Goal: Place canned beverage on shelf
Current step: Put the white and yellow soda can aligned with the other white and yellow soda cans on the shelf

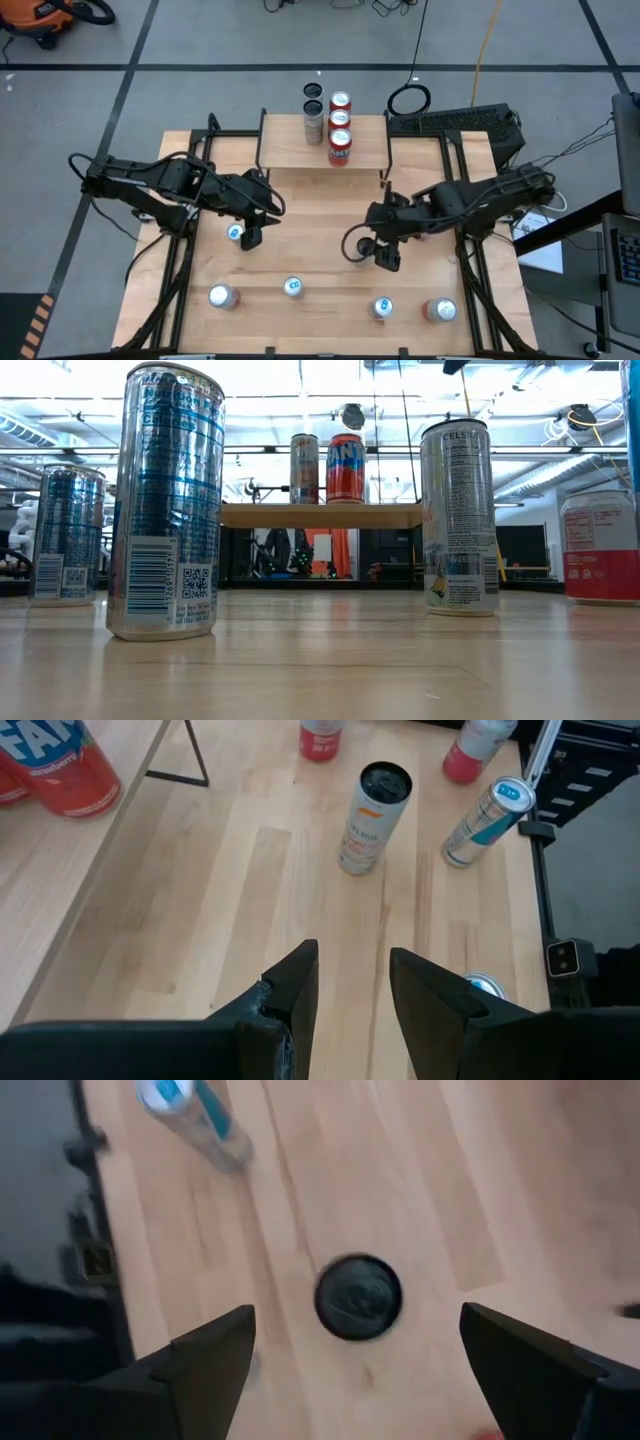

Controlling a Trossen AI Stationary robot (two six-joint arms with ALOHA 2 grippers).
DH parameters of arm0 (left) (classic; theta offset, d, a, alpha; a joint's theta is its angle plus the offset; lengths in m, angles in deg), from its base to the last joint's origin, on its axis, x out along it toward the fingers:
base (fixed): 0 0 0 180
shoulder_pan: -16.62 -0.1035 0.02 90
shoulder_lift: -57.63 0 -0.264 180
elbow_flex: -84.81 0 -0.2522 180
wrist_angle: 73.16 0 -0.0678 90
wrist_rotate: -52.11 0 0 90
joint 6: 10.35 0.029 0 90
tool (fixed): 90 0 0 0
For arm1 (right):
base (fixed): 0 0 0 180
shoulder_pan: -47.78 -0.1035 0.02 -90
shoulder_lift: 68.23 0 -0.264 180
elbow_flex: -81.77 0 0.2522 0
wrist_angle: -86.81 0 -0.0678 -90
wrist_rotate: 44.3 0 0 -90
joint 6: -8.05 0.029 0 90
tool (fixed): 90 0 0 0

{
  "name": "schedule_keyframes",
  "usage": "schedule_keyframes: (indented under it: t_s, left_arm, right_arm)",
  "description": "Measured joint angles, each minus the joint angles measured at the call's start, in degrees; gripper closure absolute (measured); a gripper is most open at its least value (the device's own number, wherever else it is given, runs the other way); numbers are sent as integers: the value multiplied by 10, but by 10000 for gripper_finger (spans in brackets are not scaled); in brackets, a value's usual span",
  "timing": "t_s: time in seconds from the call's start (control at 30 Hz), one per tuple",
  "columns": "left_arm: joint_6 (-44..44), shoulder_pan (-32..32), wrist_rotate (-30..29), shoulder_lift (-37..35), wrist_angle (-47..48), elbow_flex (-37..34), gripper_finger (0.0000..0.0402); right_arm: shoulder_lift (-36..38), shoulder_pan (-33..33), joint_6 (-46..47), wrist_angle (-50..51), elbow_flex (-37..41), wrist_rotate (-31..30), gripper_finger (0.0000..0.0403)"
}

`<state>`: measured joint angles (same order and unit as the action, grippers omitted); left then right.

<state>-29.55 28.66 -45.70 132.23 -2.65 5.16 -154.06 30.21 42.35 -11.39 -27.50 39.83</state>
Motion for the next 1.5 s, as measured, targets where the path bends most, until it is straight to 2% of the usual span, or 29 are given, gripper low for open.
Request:
schedule_keyframes:
  t_s: [0.2,0.47,0.87,1.13,1.5]
  left_arm:
    - [0,0,0,0,0,0,275]
    - [0,0,-11,0,-1,0,275]
    - [-15,0,-32,0,-10,0,275]
    - [-15,0,-33,0,-9,0,275]
    - [-15,0,-44,0,-7,0,275]
  right_arm:
    - [31,1,14,-115,103,0,59]
    - [5,10,-13,-122,144,2,42]
    - [-15,36,-31,-145,159,44,41]
    - [-36,37,-51,-140,159,47,43]
    - [-93,37,-71,-136,159,71,84]
